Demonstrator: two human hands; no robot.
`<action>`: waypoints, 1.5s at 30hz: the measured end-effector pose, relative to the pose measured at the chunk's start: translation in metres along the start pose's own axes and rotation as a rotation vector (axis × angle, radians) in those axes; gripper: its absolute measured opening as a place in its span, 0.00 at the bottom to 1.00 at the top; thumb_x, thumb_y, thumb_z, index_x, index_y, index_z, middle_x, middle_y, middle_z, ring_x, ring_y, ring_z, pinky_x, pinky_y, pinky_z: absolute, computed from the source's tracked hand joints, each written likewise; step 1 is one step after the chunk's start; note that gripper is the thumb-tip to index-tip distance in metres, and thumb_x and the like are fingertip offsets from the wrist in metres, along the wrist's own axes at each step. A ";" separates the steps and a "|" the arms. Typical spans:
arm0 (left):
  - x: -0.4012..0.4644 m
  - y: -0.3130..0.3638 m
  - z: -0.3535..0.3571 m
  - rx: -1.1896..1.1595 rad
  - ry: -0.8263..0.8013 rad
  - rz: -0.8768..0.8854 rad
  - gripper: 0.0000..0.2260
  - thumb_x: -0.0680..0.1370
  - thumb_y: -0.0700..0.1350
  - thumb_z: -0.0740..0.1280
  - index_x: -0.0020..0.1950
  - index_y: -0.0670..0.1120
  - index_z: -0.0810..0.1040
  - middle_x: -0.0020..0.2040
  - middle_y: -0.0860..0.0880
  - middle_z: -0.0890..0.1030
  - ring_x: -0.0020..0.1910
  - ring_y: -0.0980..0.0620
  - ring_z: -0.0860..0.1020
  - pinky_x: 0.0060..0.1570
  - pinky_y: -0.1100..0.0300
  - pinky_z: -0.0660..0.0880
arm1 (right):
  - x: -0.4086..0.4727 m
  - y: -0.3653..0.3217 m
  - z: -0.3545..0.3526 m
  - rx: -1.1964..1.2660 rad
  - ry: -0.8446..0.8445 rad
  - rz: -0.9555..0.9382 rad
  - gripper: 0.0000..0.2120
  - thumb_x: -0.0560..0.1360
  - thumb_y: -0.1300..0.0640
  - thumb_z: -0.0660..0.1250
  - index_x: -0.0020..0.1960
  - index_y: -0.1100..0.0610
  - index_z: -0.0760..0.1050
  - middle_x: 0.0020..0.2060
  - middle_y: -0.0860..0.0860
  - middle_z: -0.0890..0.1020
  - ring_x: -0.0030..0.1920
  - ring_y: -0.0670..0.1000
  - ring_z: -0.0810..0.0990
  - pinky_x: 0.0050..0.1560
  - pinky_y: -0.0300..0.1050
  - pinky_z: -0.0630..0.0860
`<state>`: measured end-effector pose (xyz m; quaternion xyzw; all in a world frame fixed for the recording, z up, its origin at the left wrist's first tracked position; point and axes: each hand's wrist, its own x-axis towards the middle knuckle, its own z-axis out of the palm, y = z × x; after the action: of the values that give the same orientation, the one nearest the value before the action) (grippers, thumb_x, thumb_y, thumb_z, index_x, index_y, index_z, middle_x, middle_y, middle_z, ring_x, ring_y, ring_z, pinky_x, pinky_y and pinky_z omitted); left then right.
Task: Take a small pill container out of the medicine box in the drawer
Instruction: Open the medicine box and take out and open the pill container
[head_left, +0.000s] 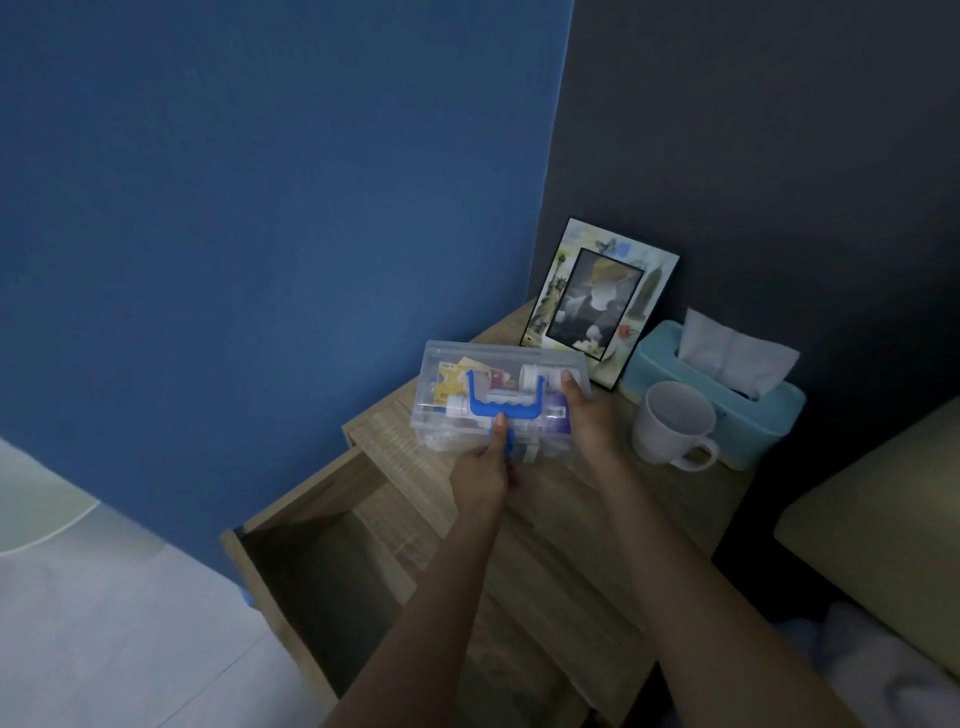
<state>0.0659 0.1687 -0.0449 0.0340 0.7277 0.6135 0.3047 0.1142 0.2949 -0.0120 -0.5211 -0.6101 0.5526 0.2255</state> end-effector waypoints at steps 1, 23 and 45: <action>-0.001 -0.001 0.000 0.002 0.000 0.004 0.26 0.74 0.67 0.60 0.31 0.47 0.80 0.26 0.50 0.80 0.29 0.52 0.79 0.36 0.59 0.76 | 0.000 0.000 0.000 0.001 0.002 0.001 0.18 0.78 0.43 0.60 0.41 0.55 0.77 0.41 0.54 0.82 0.35 0.51 0.79 0.33 0.41 0.73; -0.015 -0.024 -0.021 -0.102 -0.278 0.111 0.15 0.83 0.44 0.54 0.57 0.38 0.77 0.44 0.48 0.82 0.42 0.54 0.80 0.41 0.69 0.77 | 0.002 0.002 0.000 0.007 -0.023 0.012 0.18 0.78 0.41 0.59 0.41 0.54 0.77 0.39 0.52 0.82 0.32 0.48 0.79 0.30 0.40 0.73; 0.001 0.050 -0.069 0.008 0.071 0.350 0.23 0.79 0.63 0.49 0.56 0.52 0.79 0.57 0.51 0.82 0.59 0.52 0.79 0.64 0.49 0.74 | -0.041 0.041 -0.009 0.349 -0.025 -0.226 0.34 0.72 0.33 0.48 0.61 0.55 0.76 0.53 0.52 0.84 0.54 0.50 0.82 0.51 0.43 0.77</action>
<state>0.0153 0.1215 0.0041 0.1400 0.7233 0.6552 0.1672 0.1523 0.2566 -0.0346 -0.3955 -0.5624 0.6276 0.3652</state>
